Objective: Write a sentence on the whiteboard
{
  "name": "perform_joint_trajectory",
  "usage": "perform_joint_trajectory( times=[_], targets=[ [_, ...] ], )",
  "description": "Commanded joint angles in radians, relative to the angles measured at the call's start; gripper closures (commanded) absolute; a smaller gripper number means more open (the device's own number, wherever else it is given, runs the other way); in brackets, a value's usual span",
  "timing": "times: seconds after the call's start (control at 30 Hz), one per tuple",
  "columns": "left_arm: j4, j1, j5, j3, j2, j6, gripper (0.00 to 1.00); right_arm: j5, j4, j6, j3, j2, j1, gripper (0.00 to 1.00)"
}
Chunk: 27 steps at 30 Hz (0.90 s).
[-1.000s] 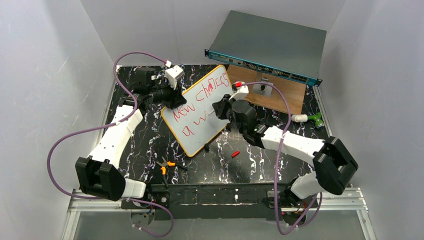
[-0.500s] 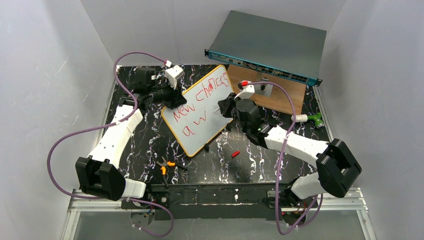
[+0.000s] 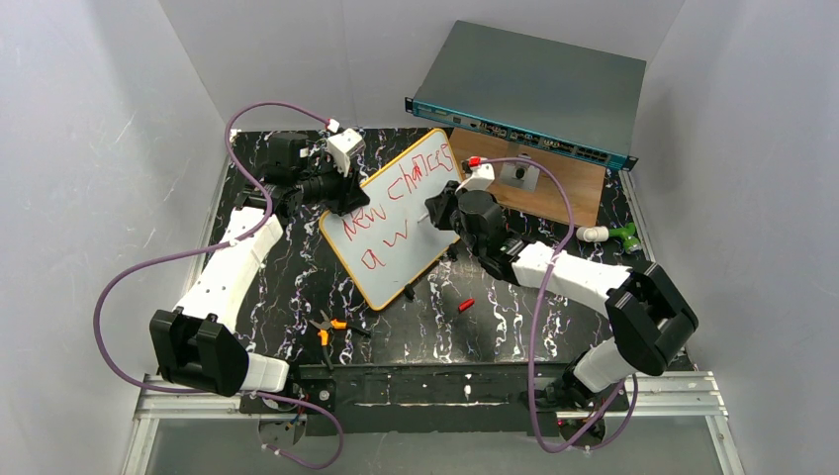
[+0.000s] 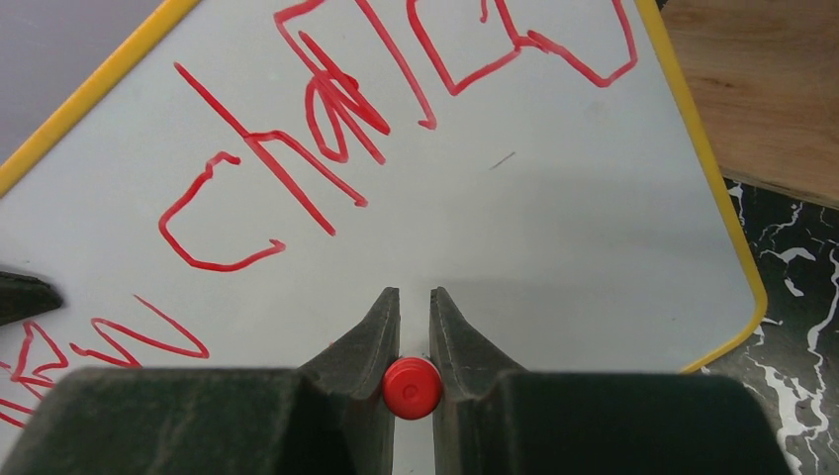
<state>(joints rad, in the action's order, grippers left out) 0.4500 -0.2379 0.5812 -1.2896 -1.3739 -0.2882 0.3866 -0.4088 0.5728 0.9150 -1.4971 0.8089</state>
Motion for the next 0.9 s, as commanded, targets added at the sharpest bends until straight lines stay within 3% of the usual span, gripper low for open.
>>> perform_joint_trajectory(
  times=[0.0, 0.87],
  targets=[
    [0.057, -0.01, -0.054, 0.001, -0.03, -0.087, 1.0, -0.014, -0.088, 0.004, 0.072, -0.022, -0.002, 0.99],
    [0.056, -0.01, -0.048, -0.036, -0.061, -0.091, 1.0, -0.057, -0.051, 0.06, 0.027, -0.063, 0.027, 0.99]
  ],
)
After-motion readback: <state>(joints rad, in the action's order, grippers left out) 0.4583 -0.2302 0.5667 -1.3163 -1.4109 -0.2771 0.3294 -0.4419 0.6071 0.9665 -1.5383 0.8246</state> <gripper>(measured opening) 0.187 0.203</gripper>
